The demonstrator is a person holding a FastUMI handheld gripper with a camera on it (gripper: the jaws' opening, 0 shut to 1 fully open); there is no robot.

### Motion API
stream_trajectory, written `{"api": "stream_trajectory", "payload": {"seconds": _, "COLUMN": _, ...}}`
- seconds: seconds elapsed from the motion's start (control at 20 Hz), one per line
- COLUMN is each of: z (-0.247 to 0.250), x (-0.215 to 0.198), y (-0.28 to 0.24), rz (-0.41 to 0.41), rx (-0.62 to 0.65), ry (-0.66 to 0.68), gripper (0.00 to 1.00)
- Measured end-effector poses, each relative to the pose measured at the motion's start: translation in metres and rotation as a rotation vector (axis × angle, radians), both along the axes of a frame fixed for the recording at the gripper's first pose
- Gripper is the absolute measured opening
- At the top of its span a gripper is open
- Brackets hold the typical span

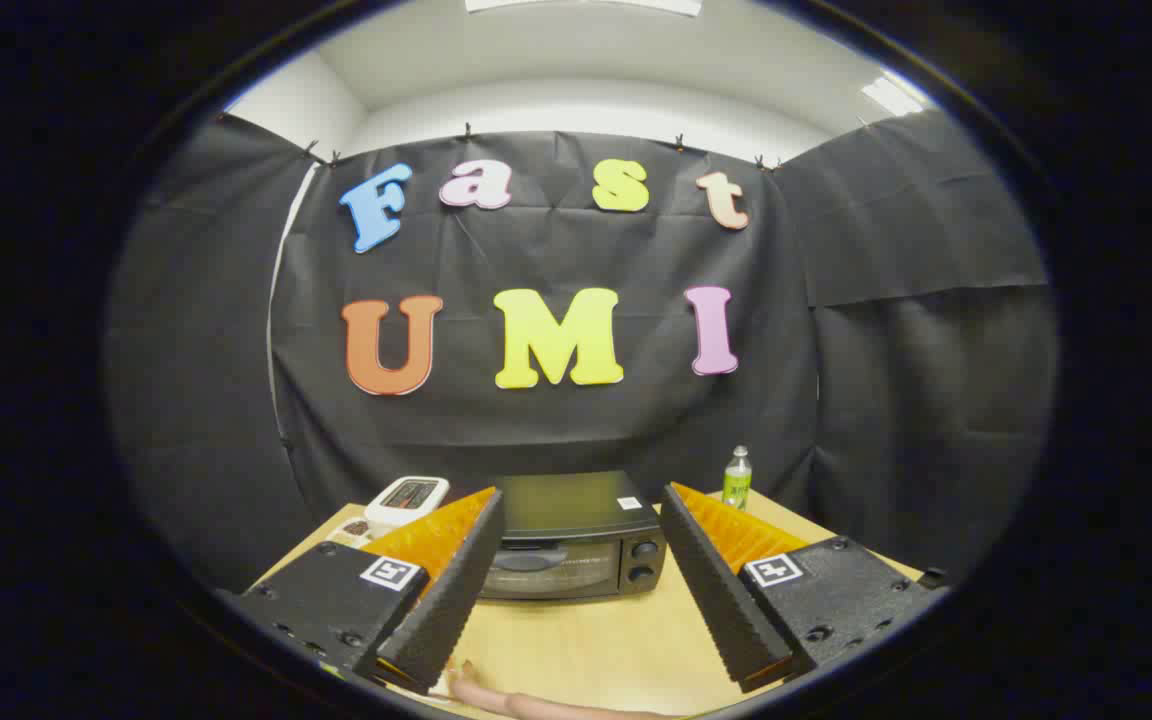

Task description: Open the toaster oven, put the food inside, and close the toaster oven door.

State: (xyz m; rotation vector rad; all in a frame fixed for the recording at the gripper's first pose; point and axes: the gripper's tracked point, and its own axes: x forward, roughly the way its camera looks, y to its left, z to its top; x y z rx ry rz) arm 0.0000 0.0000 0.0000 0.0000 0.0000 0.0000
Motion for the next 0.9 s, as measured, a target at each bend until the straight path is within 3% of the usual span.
{"api": "stream_trajectory", "payload": {"seconds": 0.65, "z": -0.018, "x": 0.008, "y": -0.007, "rz": -0.007, "rx": -0.022, "ry": 0.01, "gripper": 1.0}}
{"api": "stream_trajectory", "payload": {"seconds": 0.9, "z": -0.034, "x": 0.047, "y": 0.018, "rz": 0.032, "rx": -0.052, "ry": 0.02, "gripper": 1.0}}
